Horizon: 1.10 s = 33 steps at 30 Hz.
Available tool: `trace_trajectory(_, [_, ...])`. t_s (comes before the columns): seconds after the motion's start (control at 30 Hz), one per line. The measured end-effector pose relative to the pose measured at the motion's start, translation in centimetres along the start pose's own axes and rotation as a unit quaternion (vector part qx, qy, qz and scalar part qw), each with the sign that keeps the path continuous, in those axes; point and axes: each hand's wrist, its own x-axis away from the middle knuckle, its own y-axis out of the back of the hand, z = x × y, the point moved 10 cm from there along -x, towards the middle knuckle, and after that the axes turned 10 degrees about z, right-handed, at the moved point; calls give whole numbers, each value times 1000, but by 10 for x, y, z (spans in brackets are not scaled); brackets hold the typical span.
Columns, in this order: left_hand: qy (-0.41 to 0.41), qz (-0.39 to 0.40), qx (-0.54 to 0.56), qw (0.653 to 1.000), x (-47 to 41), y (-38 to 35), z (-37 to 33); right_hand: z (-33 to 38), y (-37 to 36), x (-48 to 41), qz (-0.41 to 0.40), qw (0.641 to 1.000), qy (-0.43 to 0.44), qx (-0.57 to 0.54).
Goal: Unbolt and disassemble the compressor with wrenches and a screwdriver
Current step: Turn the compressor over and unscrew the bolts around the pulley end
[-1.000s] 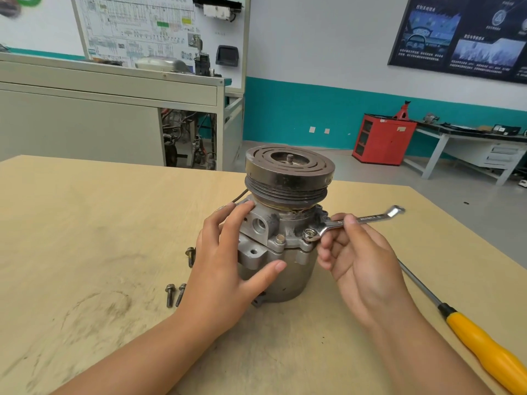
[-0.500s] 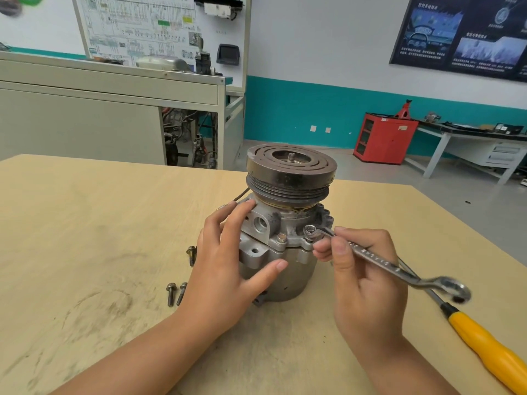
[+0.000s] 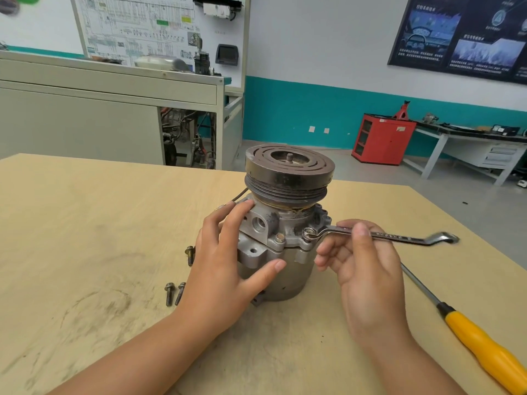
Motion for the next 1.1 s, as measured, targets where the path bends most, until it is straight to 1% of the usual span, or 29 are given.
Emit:
trace_trajectory(0.03, [1, -1, 2, 1000, 0, 0, 0, -7, 1, -5, 5, 999, -35, -40])
trace_trajectory(0.1, [1, -1, 4, 1000, 0, 0, 0, -17, 2, -12, 10, 993, -87, -79])
trace_trajectory(0.2, [2, 2, 0, 1000, 0, -1, 0, -25, 3, -18, 13, 986, -128, -110])
trace_trajectory(0.27, [1, 1, -2, 1000, 0, 0, 0, -23, 3, -18, 8, 983, -117, -145])
trace_trajectory(0.33, [1, 1, -3, 1000, 0, 0, 0, -11, 5, -18, 1, 985, -67, -157])
trace_trajectory(0.4, [1, 2, -2, 1000, -1, -1, 1, 9, 7, -15, -8, 993, 0, -119])
trace_trajectory(0.47, [0, 0, -3, 1000, 0, 0, 1, 28, 8, -8, -19, 997, 67, -22])
trace_trajectory(0.53, [0, -2, -3, 1000, -1, 0, 1, 43, 1, 3, -10, 986, 136, 94])
trace_trajectory(0.6, [1, -2, -4, 1000, -1, 0, 1, 48, -8, 13, 9, 967, 187, 173])
trace_trajectory(0.7, [1, -1, -4, 1000, -1, 0, 1, 47, -15, 20, 20, 944, 215, 250])
trace_trajectory(0.83, [3, 1, -1, 1000, 0, 0, 2, 49, -23, 24, 26, 904, 235, 358])
trace_trajectory(1.0, [3, 0, -4, 1000, -1, 0, 1, 52, -35, 29, 54, 874, 273, 398])
trace_trajectory(1.03, [2, 0, -4, 1000, -1, 0, 1, 51, -35, 28, 54, 881, 266, 387])
trace_trajectory(1.07, [2, 1, -3, 1000, -1, 0, 1, 47, -30, 24, 48, 905, 239, 348])
trace_trajectory(1.1, [1, 2, -3, 1000, 0, -1, 1, 42, -23, 17, 42, 937, 199, 283])
